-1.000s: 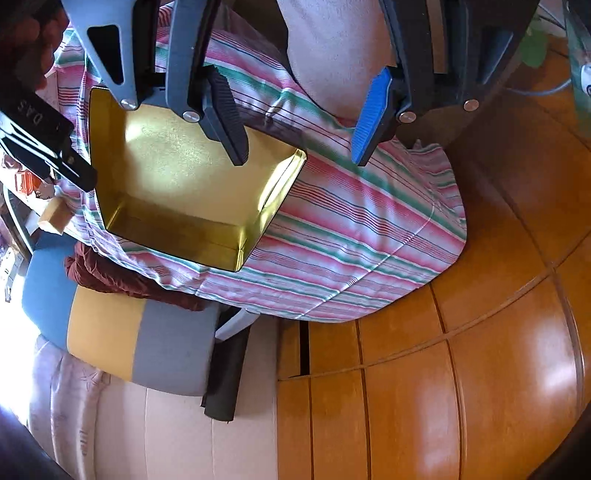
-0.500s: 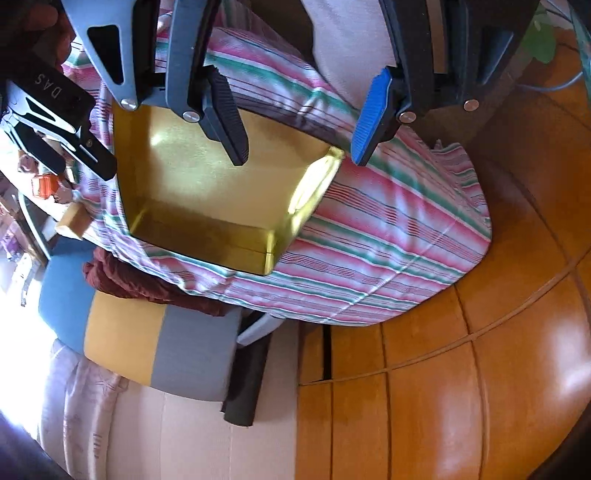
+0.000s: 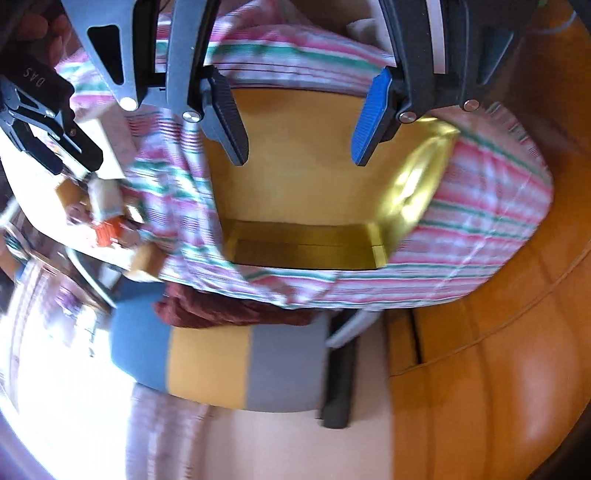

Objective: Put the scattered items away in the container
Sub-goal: 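Move both tools from the gold tin toward the pile of items, then grasp a white barcode box with the right tool while the left tool grasps another white box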

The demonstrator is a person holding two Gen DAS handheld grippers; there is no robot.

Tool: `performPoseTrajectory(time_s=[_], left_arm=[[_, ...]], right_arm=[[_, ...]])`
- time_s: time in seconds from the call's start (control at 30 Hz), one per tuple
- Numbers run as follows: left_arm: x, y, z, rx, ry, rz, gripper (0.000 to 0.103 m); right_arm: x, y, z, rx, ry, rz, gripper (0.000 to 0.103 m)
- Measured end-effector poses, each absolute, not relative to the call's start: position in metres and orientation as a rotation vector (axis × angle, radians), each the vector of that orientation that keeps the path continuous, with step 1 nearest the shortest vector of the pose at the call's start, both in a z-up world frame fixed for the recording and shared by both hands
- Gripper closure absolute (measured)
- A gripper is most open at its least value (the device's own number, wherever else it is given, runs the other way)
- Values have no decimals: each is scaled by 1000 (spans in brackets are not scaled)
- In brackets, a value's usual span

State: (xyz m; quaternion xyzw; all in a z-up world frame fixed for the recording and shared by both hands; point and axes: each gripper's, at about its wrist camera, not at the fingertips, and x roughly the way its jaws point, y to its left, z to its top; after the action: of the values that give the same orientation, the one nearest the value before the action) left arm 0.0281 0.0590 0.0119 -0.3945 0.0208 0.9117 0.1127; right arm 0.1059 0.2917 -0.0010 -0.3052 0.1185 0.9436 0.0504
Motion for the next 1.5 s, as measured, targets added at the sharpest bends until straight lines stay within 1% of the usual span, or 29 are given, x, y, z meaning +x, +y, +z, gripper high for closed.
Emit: performPoseTrajectory(time_s=[0.07,0.2,0.3,0.37,0.6,0.83,0.9,0.93,0.97,1.07,1.23,1.37,1.5], left_arm=[[28,79,12,-1148,76,2618,44],[32,123,12,-1122,149,2522,44],[34,153,9,-1117,175,2469,44],[33,173,5,-1130,174,2417,44],[29,223,-14,-1237,151,2287,44],[31,236,-24,-1243,163,2281,44],[30,235,-26,-1256,135,2265,44],[30,235,-27,-1262,120,2252,44],[30,235,-28,-1262,110,2244,44],[31,241,-29,-1261,110,2232,44],[35,256,-34,-1283,152,2186,44],[37,273,-44,-1296,225,2165,44],[35,284,-58,-1330,269,2153,44]], right_arm=[[117,314,-3,-900,389,2832,7],[133,353,-10,-883,374,2741,9],[142,377,-19,-898,382,2700,14],[146,389,-25,-917,402,2679,20],[144,409,-50,-1049,375,2667,20],[125,423,-76,-1204,371,2735,21],[120,423,-81,-1221,375,2756,24],[118,422,-84,-1235,373,2759,32],[115,421,-86,-1253,370,2755,42],[115,418,-87,-1266,384,2765,45],[126,418,-86,-1259,441,2706,47],[138,425,-84,-1231,505,2670,47],[140,418,-84,-1243,428,2676,47]])
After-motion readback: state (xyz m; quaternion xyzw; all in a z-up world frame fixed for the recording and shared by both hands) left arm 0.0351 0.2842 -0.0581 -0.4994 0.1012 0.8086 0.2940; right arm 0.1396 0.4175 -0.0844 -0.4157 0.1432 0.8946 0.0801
